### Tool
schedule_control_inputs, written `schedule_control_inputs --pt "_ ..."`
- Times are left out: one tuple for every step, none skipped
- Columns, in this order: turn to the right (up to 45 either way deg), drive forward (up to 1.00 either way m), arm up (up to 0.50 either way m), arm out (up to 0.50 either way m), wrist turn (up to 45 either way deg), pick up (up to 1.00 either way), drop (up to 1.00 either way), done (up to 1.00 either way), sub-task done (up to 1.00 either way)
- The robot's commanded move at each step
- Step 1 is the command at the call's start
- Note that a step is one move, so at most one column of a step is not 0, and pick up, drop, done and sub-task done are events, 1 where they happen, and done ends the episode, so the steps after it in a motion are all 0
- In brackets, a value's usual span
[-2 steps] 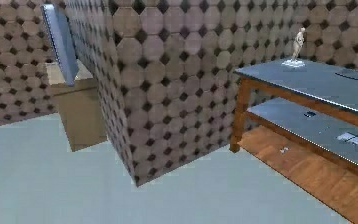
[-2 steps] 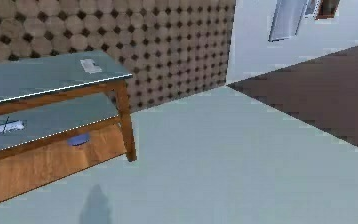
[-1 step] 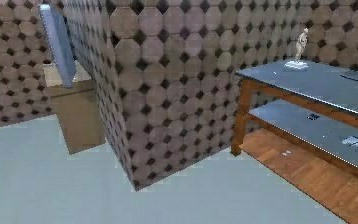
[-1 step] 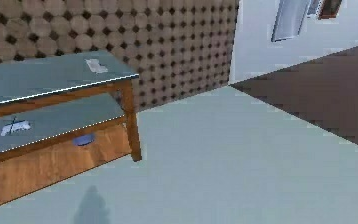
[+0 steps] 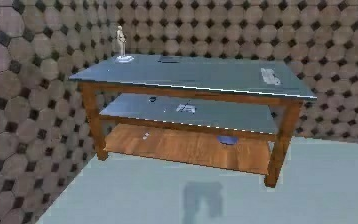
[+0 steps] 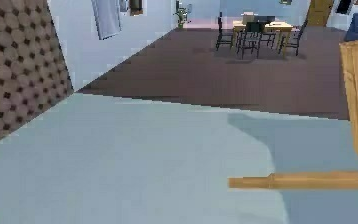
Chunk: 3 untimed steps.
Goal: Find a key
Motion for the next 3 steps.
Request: schedule_control_inputs --pt "42.0 0.0 0.0 0.0 0.0 0.0 0.0 0.0 0.0" --pt "0.0 0.4 0.0 0.0 0.0 0.0 0.0 0.0 0.0" --pt "45.0 0.0 0.0 0.0 0.0 0.0 0.0 0.0 0.0"
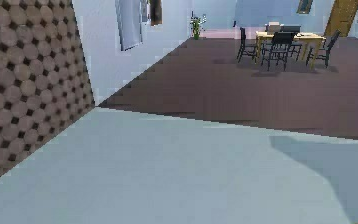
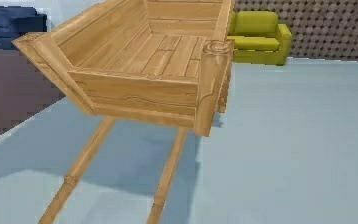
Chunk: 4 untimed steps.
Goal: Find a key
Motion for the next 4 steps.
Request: schedule_control_inputs --pt "9.0 0.0 0.0 0.0 0.0 0.0 0.0 0.0 0.0" --pt "0.0 1.0 0.0 0.0 0.0 0.0 0.0 0.0 0.0" --pt "0.0 1.0 0.0 0.0 0.0 0.0 0.0 0.0 0.0" --pt "0.0 1.0 0.0 0.0 0.0 0.0 0.0 0.0 0.0"
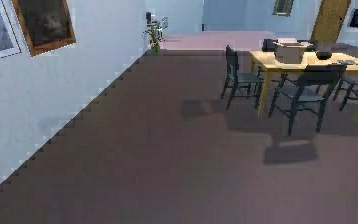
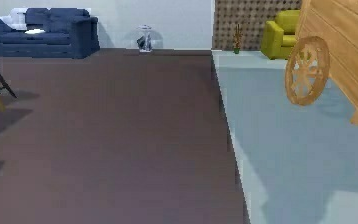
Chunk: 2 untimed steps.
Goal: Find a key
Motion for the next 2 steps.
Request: schedule_control_inputs --pt "0.0 1.0 0.0 0.0 0.0 0.0 0.0 0.0 0.0" --pt "3.0 0.0 0.0 0.0 0.0 0.0 0.0 0.0 0.0"
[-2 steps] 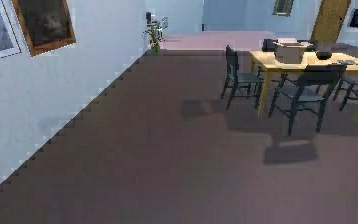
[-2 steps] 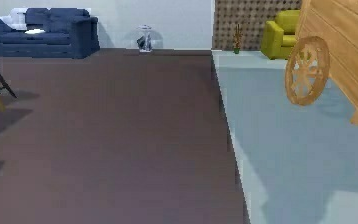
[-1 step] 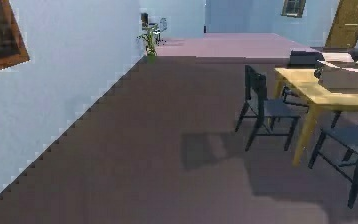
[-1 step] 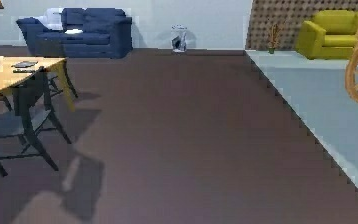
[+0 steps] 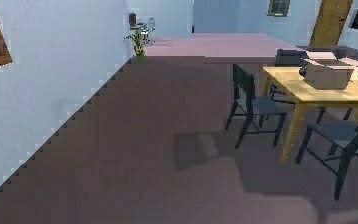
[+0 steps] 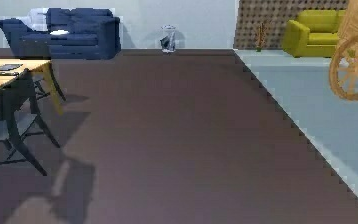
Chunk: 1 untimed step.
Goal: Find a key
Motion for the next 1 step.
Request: schedule_control_inputs --pt "0.0 1.0 0.0 0.0 0.0 0.0 0.0 0.0 0.0"
